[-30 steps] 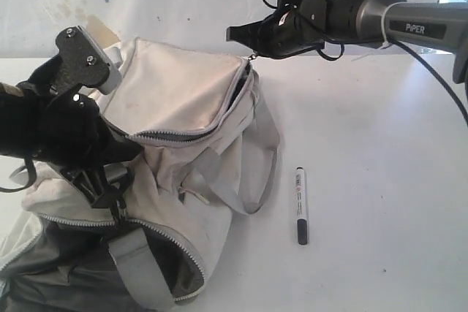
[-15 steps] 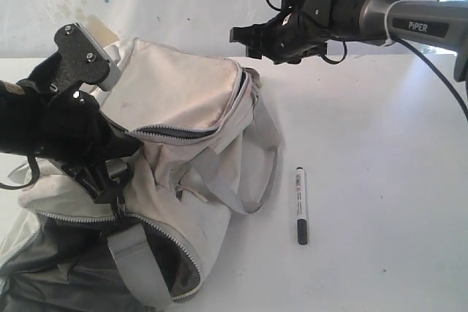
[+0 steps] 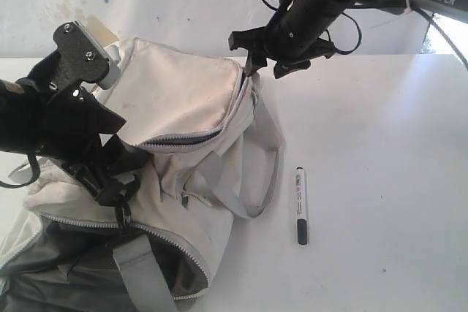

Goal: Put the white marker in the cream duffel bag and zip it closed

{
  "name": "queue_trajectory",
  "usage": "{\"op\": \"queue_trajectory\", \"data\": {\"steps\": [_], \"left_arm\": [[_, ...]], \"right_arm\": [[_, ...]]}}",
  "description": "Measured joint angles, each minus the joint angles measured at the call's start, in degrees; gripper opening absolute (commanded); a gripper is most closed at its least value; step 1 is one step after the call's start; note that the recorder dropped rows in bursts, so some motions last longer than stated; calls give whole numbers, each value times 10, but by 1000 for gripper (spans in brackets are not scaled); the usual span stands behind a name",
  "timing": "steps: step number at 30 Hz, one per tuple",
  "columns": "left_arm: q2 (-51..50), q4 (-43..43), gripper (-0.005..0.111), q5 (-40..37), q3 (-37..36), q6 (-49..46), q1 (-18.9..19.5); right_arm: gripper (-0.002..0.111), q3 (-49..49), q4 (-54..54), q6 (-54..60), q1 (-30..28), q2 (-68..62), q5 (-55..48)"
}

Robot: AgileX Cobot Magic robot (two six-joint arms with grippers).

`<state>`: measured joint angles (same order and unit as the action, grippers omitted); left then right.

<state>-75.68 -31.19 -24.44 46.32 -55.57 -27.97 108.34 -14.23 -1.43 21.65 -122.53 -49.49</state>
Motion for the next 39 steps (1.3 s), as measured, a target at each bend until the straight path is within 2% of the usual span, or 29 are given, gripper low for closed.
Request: {"op": "queue_trajectory", "data": {"steps": [5, 12, 18, 28, 39], "left_arm": [[0, -18, 69, -19, 0, 1, 0], [0, -50, 69, -65, 31, 50, 0], [0, -39, 69, -100, 75, 86, 0], [-7, -16, 69, -146, 97, 96, 0], [-103, -2, 67, -175, 161, 127, 0]], "right_arm": [[33, 0, -8, 35, 0, 17, -67], [33, 0, -10, 44, 0, 45, -109], [33, 0, -9, 38, 0, 52, -162], [33, -59, -6, 20, 0, 83, -164], [33, -170, 28, 14, 0, 166, -147]]}}
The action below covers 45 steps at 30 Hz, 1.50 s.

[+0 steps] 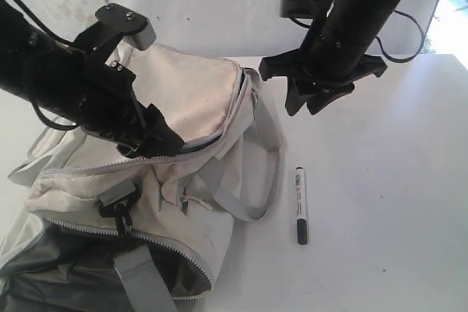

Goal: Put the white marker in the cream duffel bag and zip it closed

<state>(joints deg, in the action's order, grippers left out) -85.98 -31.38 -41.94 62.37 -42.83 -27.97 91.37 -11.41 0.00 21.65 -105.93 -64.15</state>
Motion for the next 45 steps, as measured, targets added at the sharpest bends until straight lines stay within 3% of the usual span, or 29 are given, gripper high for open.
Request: {"op": "queue_trajectory", "data": {"steps": [11, 18, 22, 24, 27, 28, 37, 45], "left_arm": [[-52, 36, 64, -12, 19, 5, 0], [-56, 36, 64, -70, 20, -83, 0], [-56, 38, 64, -1, -9, -112, 0], [-56, 39, 52, 16, -27, -121, 0], [-56, 37, 9, 37, -35, -126, 0], [-56, 36, 0, 41, -36, -127, 0], [-54, 36, 0, 41, -35, -68, 0], [-18, 37, 0, 36, 23, 29, 0]], "right_arm": [[33, -93, 29, 0, 0, 81, 39], [33, -129, 30, 0, 0, 90, 62], [33, -137, 32, 0, 0, 90, 76], [33, -137, 32, 0, 0, 90, 76], [33, -137, 32, 0, 0, 90, 78], [33, -137, 32, 0, 0, 90, 78], [33, -163, 32, 0, 0, 88, 91], [33, -173, 32, -14, 0, 53, 110]]}}
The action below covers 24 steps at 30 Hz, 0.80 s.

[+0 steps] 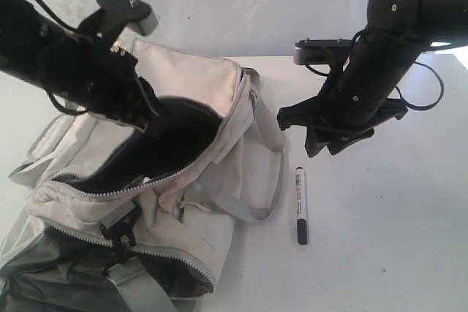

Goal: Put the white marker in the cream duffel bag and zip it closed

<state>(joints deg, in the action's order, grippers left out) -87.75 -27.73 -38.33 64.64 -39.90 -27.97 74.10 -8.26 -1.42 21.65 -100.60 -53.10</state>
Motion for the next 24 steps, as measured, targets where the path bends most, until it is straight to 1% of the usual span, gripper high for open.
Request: {"op": "queue_trajectory", "data": {"steps": [4, 5, 6, 7, 13, 16, 19, 22, 24], "left_arm": [[10, 0, 0, -5, 34, 70, 19], [12, 1, 0, -4, 42, 100, 34], [12, 1, 0, -2, 46, 115, 43], [12, 1, 0, 5, 49, 131, 60], [12, -10, 0, 33, 49, 227, 124], [12, -43, 0, 36, 49, 234, 148], [12, -59, 0, 53, 49, 235, 164], [12, -110, 0, 61, 49, 235, 188], [12, -121, 0, 63, 49, 235, 194]], "right_arm": [[33, 0, 0, 0, 0, -19, 15], [33, 0, 0, 0, 0, -27, 23], [33, -3, 0, 0, 0, -32, 29], [33, -5, 0, -6, 0, -39, 33], [33, -5, 0, -31, 0, -77, 66], [33, -5, -9, -36, 0, -92, 71], [33, -5, -12, -36, 0, -100, 76], [33, -6, -21, -37, 0, -102, 78], [33, -12, -28, -37, 0, -103, 78]]}}
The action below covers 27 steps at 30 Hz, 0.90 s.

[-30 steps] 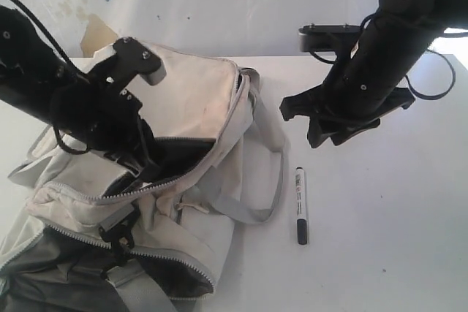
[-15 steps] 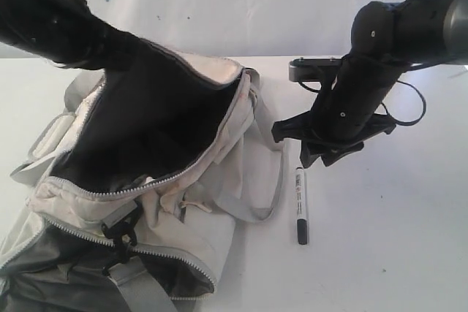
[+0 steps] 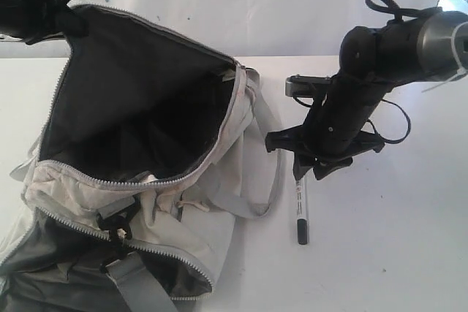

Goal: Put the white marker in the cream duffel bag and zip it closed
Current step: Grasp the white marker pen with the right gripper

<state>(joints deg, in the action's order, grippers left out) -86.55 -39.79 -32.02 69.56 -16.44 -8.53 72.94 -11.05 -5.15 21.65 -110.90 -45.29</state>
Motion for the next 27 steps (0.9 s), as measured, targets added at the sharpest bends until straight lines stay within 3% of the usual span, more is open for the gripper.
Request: {"op": "queue_trajectory", "data": {"steps": [27], "left_arm": [[32, -17, 0, 6, 0, 0, 4]], "right_arm": [[33, -53, -8, -13, 17, -33, 122]]}}
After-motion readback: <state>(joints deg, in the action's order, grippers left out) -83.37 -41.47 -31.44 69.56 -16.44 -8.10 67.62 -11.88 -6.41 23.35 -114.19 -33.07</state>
